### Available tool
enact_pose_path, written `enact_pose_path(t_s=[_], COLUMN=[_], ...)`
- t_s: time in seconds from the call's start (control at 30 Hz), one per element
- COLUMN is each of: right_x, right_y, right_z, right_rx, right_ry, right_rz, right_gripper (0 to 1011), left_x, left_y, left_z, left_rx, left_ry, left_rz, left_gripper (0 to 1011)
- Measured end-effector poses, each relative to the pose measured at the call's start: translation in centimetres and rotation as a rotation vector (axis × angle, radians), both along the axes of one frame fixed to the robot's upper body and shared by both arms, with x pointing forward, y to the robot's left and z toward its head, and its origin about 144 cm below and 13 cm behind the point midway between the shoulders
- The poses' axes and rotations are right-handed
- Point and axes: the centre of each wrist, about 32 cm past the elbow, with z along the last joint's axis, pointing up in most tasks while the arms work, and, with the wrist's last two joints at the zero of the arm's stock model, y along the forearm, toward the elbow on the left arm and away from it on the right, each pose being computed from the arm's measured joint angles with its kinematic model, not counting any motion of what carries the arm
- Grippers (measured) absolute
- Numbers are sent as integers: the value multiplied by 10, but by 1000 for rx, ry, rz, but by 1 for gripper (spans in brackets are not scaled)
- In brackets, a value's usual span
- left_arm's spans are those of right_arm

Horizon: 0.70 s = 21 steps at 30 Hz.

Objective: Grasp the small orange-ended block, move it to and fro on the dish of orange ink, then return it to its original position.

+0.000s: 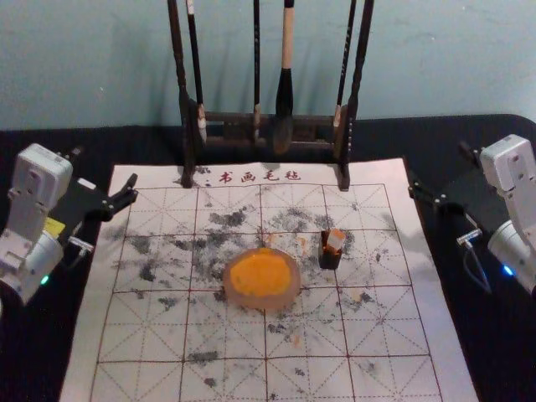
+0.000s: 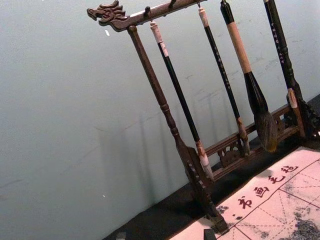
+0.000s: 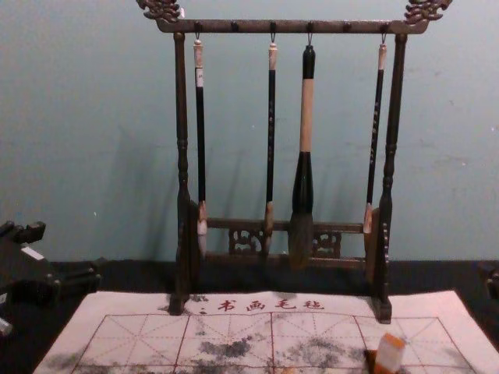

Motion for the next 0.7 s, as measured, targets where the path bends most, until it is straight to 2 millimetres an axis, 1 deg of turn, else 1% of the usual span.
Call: enact_pose_path(t_s=[0.7], right_x=[0], right_y=[0], right_z=[0], right_rx=[0], right_ry=[0], right_rz=[0], right_gripper=[1003], left_x=[0], left_y=[0], left_z=[0], left_rx=[0], left_ry=[0], left_rz=[0], left_gripper=[1001])
